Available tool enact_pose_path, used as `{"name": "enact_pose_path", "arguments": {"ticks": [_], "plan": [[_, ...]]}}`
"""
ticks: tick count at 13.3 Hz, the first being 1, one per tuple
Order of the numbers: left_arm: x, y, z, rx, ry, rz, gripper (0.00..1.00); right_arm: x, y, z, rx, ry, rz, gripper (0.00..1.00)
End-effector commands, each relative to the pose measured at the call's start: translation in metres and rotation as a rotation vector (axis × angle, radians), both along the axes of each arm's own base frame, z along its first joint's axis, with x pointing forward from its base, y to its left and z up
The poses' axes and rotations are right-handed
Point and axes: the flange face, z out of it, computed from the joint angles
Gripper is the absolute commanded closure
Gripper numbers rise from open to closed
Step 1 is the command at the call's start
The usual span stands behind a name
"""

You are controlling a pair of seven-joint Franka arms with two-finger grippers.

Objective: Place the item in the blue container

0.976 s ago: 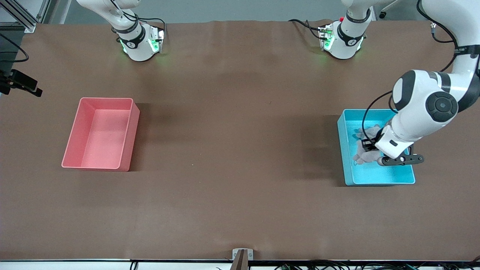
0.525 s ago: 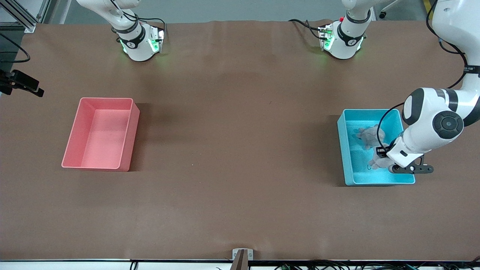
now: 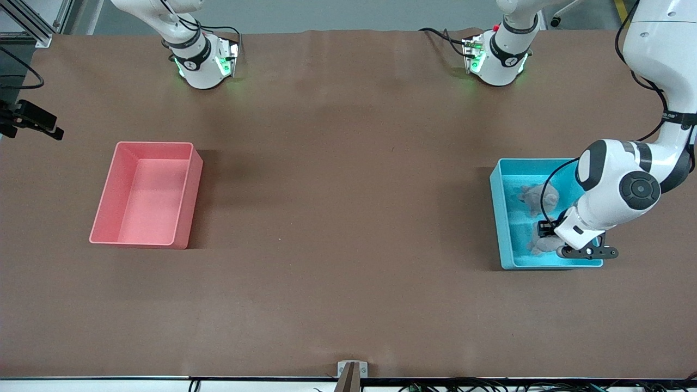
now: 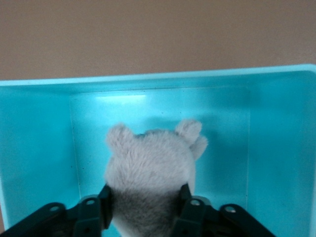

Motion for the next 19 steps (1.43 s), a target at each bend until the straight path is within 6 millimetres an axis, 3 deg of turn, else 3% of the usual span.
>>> {"name": "enact_pose_path", "arguments": {"ticks": [1, 3, 6, 10, 13, 16, 19], "plan": [[0.003, 0.004, 0.020, 0.019, -0.029, -0.015, 0.00, -0.009, 0.002, 0.004, 0.007, -0.015, 0.011, 0.00], [0.001, 0.011, 0.039, 0.031, -0.035, -0.002, 0.00, -0.010, 0.002, 0.004, 0.007, -0.013, 0.011, 0.00], [-0.010, 0.006, 0.077, 0.066, 0.006, 0.006, 0.00, -0.009, 0.002, 0.004, 0.007, -0.016, 0.019, 0.00], [-0.036, 0.012, 0.152, -0.002, 0.045, -0.008, 0.00, -0.009, 0.000, 0.004, 0.007, -0.019, 0.031, 0.00], [-0.065, 0.029, 0.211, -0.052, 0.054, 0.016, 0.00, -0.009, 0.002, 0.004, 0.008, -0.018, 0.034, 0.00], [-0.088, 0.024, 0.269, -0.062, -0.008, 0.028, 0.00, -0.009, 0.002, 0.004, 0.014, -0.019, 0.034, 0.00], [-0.083, 0.021, 0.336, -0.058, -0.087, 0.023, 0.00, -0.008, 0.002, 0.004, 0.012, -0.026, 0.039, 0.00]]}}
